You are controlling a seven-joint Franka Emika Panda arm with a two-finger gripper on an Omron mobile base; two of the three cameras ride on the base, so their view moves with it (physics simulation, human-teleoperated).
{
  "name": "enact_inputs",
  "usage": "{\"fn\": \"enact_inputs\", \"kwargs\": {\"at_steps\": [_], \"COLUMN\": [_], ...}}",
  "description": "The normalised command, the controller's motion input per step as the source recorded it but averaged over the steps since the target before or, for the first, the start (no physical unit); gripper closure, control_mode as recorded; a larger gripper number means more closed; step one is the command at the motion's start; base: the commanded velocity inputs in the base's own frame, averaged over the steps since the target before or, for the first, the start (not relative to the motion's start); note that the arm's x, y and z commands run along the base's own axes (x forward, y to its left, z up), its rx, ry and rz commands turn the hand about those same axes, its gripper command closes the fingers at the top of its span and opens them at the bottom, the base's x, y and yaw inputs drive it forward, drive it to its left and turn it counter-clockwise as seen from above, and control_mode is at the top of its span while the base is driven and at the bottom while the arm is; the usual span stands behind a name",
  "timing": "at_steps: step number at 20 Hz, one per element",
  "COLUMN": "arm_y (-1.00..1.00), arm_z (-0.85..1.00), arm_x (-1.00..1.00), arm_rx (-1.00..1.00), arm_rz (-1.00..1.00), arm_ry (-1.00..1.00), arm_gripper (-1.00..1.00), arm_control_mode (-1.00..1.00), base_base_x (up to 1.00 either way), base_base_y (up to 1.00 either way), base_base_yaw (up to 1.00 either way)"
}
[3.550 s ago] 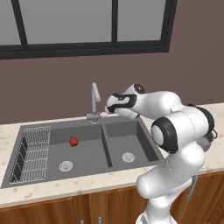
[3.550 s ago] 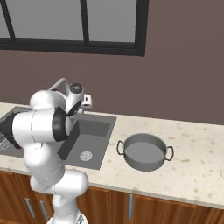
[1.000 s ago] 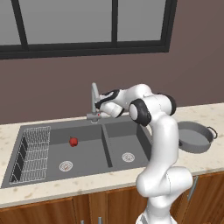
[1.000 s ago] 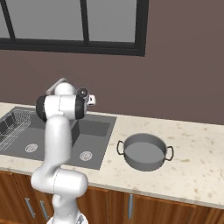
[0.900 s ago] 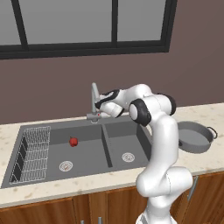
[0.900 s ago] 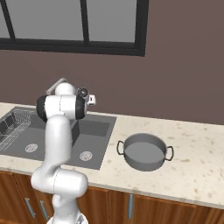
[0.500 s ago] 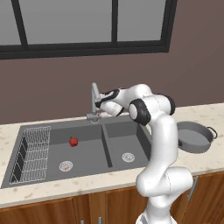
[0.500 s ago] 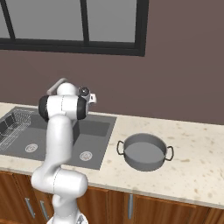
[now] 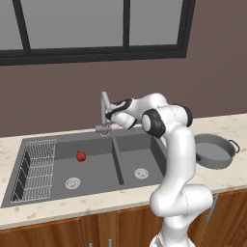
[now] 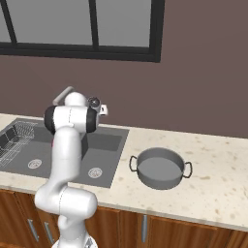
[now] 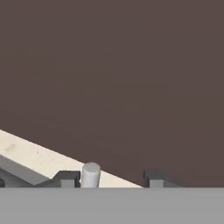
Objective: Dump the bell pepper from the pot into the sink. Then turn on the water and wash the bell pepper. Then turn off the water and put the bell pepper back in the pot.
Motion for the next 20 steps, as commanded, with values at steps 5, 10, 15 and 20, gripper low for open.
{"fn": "enact_inputs", "kwargs": {"at_steps": [5,10,15,20], "arm_y": [-0.12,-0.19,-0.38,-0.5], "arm_z": [-0.18,-0.11,-0.11,-0.07], "arm_x": [0.08,0.11,0.11,0.05], "arm_rx": [0.0,0.0,0.0,0.02], "arm_rz": [-0.11,-0.14,-0.15,-0.13], "arm_ry": [0.02,0.03,0.08,0.08], "arm_gripper": [1.0,1.0,1.0,1.0], "arm_control_mode": [-1.0,-1.0,-1.0,-1.0], "base_base_x": [0.0,0.0,0.0,0.0], "base_base_y": [0.0,0.0,0.0,0.0], "base_base_yaw": [0.0,0.0,0.0,0.0]}}
